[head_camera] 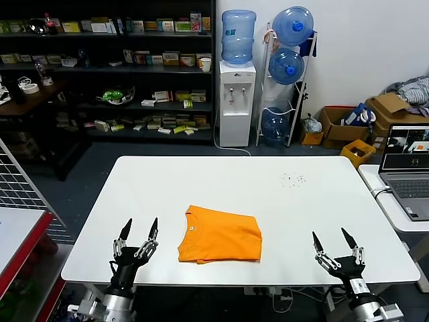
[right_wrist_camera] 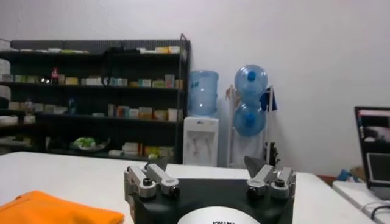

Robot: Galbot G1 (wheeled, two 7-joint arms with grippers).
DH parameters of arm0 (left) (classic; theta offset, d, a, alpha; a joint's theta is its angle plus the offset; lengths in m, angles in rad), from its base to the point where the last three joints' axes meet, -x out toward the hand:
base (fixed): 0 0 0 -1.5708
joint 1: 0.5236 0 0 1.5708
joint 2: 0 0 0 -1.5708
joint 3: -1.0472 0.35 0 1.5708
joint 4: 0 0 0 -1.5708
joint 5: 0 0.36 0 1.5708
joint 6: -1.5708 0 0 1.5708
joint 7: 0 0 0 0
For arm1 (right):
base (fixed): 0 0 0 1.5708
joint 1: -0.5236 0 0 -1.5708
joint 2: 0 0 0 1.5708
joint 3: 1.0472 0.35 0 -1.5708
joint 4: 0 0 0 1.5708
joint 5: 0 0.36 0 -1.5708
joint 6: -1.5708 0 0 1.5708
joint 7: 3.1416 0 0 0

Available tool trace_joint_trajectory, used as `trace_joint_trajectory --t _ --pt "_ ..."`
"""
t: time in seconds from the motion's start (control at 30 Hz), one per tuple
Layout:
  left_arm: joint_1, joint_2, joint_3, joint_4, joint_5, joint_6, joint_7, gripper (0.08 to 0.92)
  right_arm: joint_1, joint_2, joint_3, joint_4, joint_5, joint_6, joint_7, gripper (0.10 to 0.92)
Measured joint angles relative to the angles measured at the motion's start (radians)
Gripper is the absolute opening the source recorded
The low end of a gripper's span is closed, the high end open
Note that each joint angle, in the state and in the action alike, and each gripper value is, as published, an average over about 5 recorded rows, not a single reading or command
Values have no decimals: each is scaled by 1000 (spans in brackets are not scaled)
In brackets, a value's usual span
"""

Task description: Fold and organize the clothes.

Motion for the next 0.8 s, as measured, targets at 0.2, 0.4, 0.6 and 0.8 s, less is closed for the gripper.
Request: trace_joint_trajectory --t 0.2,0.4,0.6,0.8 --pt "46 -49 -25 9 51 -62 47 823 -4 71 21 -9 -54 67 -20 823" --pt "77 -81 -42 17 83 -102 77 823 -5 120 39 -9 -91 112 -48 823" --pt "93 -100 -52 27 102 -127 95 823 -6 150 51 -10 -119 133 -66 823" --pt "101 -108 -58 34 113 -138 103 823 -12 166 59 -11 -132 145 -74 823"
